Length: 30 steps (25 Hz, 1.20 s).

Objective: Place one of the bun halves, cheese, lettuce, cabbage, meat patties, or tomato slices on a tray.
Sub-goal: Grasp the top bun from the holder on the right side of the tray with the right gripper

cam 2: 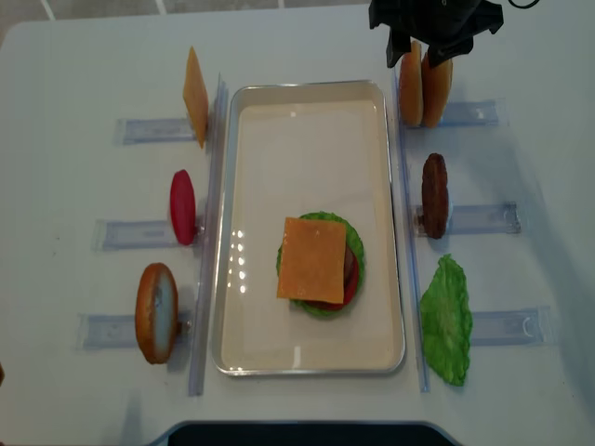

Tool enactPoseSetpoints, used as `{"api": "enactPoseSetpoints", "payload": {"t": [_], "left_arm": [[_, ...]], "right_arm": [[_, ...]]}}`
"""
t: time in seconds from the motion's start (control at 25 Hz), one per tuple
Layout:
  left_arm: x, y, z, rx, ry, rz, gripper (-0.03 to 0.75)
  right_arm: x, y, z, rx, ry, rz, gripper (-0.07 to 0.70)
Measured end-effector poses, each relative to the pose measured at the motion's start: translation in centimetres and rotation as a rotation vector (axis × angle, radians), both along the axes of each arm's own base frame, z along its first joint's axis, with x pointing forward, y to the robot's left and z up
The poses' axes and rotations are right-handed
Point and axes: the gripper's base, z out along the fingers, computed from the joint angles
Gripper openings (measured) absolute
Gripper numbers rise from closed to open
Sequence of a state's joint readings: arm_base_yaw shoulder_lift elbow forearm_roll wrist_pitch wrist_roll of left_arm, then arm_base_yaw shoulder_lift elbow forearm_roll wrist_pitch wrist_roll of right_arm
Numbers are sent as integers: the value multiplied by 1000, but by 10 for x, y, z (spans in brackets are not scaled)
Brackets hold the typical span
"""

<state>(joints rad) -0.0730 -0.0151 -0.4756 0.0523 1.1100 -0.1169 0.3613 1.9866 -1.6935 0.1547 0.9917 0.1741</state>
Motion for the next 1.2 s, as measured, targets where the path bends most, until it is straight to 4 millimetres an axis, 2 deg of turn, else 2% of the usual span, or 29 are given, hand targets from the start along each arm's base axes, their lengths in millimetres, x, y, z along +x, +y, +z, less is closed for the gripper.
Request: {"api": "enactPoseSetpoints", "payload": {"t": [0.76, 1.2], "left_arm": [[0, 0, 0, 0, 0, 0, 0], [0, 0, 0, 0, 0, 0, 0]], "right_arm": [[13, 4, -35, -33, 16, 34, 457], [16, 0, -36, -77, -7, 6, 213]]}}
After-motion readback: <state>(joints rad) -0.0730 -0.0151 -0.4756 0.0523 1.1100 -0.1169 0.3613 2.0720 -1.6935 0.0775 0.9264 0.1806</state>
